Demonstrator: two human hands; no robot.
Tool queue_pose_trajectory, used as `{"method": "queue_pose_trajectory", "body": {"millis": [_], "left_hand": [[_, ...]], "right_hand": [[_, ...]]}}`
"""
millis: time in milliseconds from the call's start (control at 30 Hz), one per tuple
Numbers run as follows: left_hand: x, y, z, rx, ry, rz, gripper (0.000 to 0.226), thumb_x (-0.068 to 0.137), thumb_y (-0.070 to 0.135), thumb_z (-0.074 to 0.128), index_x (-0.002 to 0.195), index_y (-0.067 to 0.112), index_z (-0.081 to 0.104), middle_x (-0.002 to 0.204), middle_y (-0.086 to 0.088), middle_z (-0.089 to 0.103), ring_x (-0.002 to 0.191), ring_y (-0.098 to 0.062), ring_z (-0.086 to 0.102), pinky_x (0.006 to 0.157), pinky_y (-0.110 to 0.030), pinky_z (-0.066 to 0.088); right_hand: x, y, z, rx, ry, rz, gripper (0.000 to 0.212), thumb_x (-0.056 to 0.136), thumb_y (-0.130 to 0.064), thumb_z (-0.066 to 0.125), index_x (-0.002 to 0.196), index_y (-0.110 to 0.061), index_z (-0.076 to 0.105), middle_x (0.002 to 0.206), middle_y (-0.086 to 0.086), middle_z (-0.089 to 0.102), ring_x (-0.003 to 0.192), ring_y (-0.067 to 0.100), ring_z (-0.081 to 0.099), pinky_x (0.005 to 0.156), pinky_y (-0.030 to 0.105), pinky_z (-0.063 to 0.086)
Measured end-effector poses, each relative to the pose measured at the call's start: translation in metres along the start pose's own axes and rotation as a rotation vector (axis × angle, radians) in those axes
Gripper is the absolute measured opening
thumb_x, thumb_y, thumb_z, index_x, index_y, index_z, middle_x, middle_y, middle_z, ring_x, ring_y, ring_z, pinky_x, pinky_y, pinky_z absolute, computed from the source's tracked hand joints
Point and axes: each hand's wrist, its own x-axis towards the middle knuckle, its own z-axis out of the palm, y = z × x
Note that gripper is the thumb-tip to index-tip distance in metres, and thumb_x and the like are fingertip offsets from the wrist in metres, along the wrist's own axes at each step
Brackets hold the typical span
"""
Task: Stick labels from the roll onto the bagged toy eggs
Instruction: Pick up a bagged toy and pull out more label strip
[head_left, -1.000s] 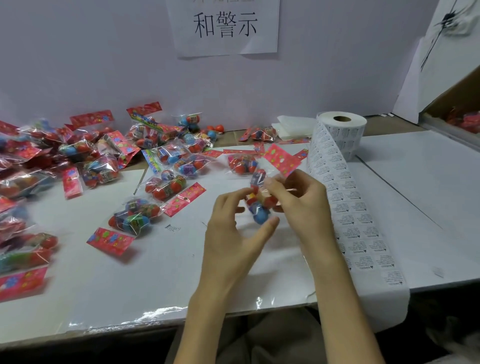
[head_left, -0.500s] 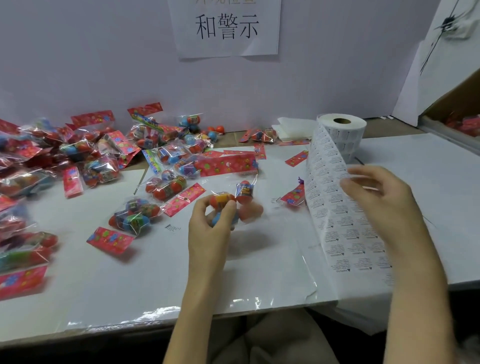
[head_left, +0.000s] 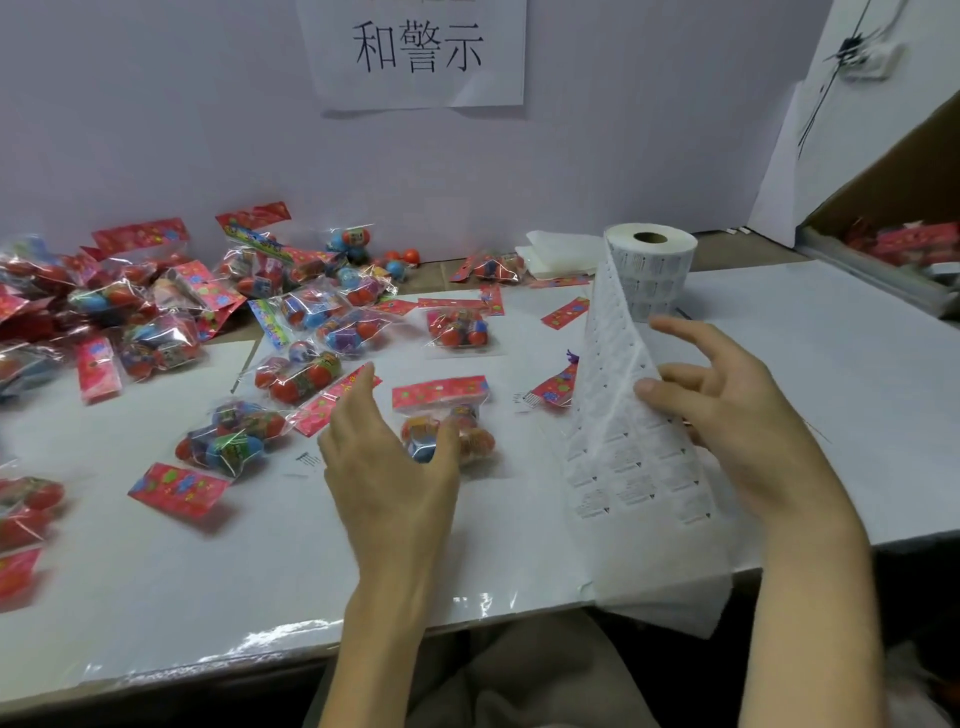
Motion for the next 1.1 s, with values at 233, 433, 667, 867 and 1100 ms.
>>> {"method": "queue_pose_trajectory", "body": {"millis": [233,433,667,867,1100], "left_hand": [[-0.013,0.016,-0.008,-0.567,-0.423,0.027,0.049,0.082,0.056,0.072,0.124,0.034,0.059,0.093,0.009,0.075,0.083,-0.011,0.075,0.07,-0.025,0.061],[-0.021,0.025,-0.002,-0.798,-0.791,-0.391,0.093,0.059,0.061,0.085,0.143,0.044,0.047,0.124,0.011,0.072,0.11,-0.017,0.073,0.089,-0.044,0.063],[-0.033,0.028,0.007,-1.122,-0.998,-0.485,0.047,0.078,0.007,0.074,0.125,0.008,0.072,0.127,-0.019,0.071,0.114,-0.038,0.07,0.095,-0.045,0.059],[-0.03,0.025,0.009,-1.17,-0.975,-0.524,0.044,0.082,0.011,0.074,0.126,0.004,0.072,0.128,-0.022,0.07,0.115,-0.036,0.069,0.101,-0.048,0.056],[-0.033,0.029,0.009,-1.179,-0.922,-0.483,0.041,0.086,0.018,0.072,0.124,0.004,0.072,0.128,-0.021,0.07,0.115,-0.034,0.069,0.102,-0.045,0.055]], "right_hand": [[-0.001,-0.014,0.027,0.179,-0.034,-0.13,0.054,0.088,-0.012,0.074,0.133,-0.038,0.061,0.118,0.001,0.074,0.112,0.022,0.07,0.096,0.051,0.056],[0.001,-0.017,0.045,0.284,-0.012,-0.18,0.049,0.092,-0.002,0.066,0.129,-0.033,0.065,0.122,-0.006,0.072,0.115,0.012,0.068,0.084,0.036,0.061],[-0.003,-0.02,0.037,0.227,-0.084,-0.214,0.043,0.087,-0.004,0.061,0.118,-0.032,0.068,0.114,-0.008,0.073,0.108,0.012,0.07,0.074,0.027,0.058],[-0.014,-0.025,0.01,-0.262,-0.052,-0.313,0.026,0.092,-0.009,0.068,0.086,-0.034,0.072,0.094,-0.016,0.073,0.096,0.003,0.068,0.078,0.017,0.054],[-0.029,-0.033,-0.001,-0.458,-0.186,-0.25,0.023,0.071,-0.042,0.08,0.093,-0.042,0.074,0.095,-0.019,0.066,0.089,0.007,0.063,0.078,0.03,0.056]]}}
